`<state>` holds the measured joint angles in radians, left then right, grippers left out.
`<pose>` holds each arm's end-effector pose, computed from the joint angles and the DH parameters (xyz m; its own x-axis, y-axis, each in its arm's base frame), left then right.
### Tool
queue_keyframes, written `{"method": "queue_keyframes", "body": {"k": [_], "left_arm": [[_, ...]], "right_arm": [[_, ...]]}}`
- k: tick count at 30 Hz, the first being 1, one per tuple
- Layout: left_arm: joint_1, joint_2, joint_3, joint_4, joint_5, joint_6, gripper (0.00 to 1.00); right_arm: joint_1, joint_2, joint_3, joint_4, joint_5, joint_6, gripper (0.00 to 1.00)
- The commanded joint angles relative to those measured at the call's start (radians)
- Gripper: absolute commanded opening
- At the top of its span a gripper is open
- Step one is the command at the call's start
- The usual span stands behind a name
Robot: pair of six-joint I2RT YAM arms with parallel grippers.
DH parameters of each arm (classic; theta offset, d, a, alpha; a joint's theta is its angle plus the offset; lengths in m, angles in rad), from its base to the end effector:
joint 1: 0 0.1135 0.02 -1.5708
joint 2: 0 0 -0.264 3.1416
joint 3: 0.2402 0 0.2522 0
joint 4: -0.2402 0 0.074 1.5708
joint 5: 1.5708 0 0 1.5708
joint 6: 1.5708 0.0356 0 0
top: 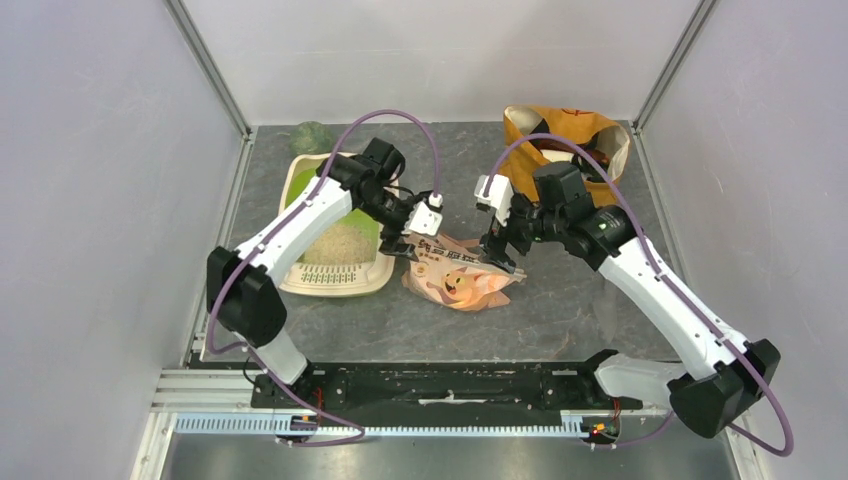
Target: Fill the litter box with clean litter
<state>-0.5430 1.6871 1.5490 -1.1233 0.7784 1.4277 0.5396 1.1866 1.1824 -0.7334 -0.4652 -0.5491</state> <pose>0.2711 -0.1928 0.3068 0.4290 0.5642 -0.7054 0.8857 -0.4160 0.2060 0.2016 0.1394 0.3461 -0.1038 -0.6059 -0.7887 -0.9358 0.3282 -0.1289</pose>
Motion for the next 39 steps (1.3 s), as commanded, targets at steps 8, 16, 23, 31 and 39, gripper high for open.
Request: {"method": "queue_keyframes", "body": {"k": [8,16,23,31,39], "left_arm": [[0.011,-0.204,0.051,0.093,-0.036,-0.226,0.91],[0.093,-0.287,0.185,0.184,-0.188,-0.679,0.92],[0.346,-0.248,0.322,0.045,-0.216,-1.06,0.93],[0.428,-0.344,0.024,0.147,-0.497,-1.358,0.94],[0.426,-0.431,-0.158,0.225,-0.569,-1.418,0.97]], "right_arm": [[0.003,-0.041,0.169,-0.014,0.052,0.149,0.97],[-0.063,-0.055,0.282,0.009,0.116,0.319,0.97],[-0.292,-0.13,0.255,0.014,0.13,0.491,0.97],[-0.416,-0.248,-0.005,0.016,0.159,0.662,0.97],[-0.493,-0.366,-0.117,0.042,0.143,0.702,0.97]]}}
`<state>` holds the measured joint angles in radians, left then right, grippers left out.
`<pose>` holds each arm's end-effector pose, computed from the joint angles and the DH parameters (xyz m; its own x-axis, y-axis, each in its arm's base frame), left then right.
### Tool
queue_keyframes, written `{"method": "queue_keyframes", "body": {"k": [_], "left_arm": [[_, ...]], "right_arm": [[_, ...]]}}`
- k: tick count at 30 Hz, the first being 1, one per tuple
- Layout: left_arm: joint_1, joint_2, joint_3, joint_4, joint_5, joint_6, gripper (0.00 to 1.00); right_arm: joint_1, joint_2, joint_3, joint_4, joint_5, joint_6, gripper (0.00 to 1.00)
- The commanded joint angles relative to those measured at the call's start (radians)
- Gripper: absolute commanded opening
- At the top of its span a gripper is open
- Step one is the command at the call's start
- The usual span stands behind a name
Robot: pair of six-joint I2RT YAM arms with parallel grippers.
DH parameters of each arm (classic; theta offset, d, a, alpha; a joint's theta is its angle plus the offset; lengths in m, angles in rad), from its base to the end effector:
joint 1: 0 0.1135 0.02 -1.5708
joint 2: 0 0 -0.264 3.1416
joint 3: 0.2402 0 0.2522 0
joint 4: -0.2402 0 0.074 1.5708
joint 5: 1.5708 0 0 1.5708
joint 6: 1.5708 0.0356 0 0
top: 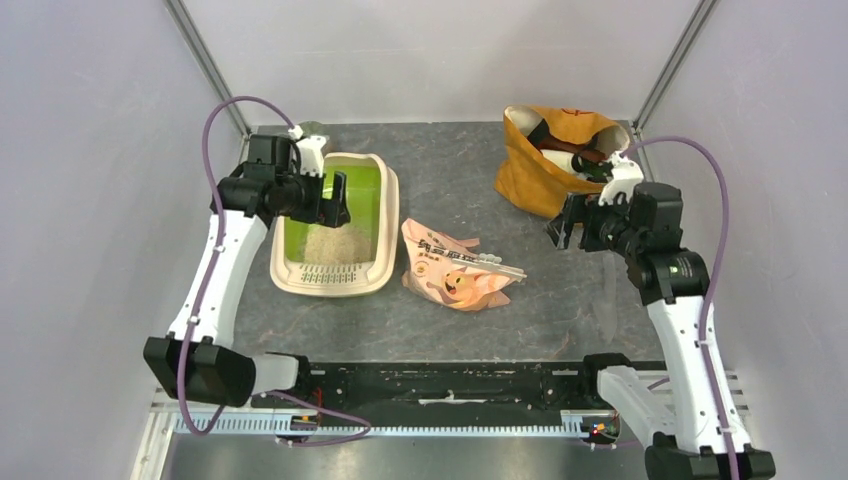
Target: Fill the litter box with clean litter
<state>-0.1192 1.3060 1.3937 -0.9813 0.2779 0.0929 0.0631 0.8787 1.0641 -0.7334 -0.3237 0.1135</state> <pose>0.2545 -0.0403 0.3652 -0.7440 0.1790 -0.6437 0.3556 0.9217 -0.1547 0.1721 0.0222 0.3647 -0.5541 0.0726 -0.8293 -0.2697 0.9268 0.2613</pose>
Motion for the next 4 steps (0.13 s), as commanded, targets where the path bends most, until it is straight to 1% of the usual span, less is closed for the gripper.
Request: {"method": "queue_keyframes", "body": {"k": [1,4], "left_arm": [[0.003,-0.053,0.001,0.084,-0.076,-0.084,0.97],[0.003,-0.059,0.018,0.084,-0.086,-0.079,0.97]], "right_arm": [[-0.017,-0.062,0.004,0.039,0.004,0.037,0.97],[-0.017,-0.063,0.019,0.034,0.011,0.033,0.97]]}}
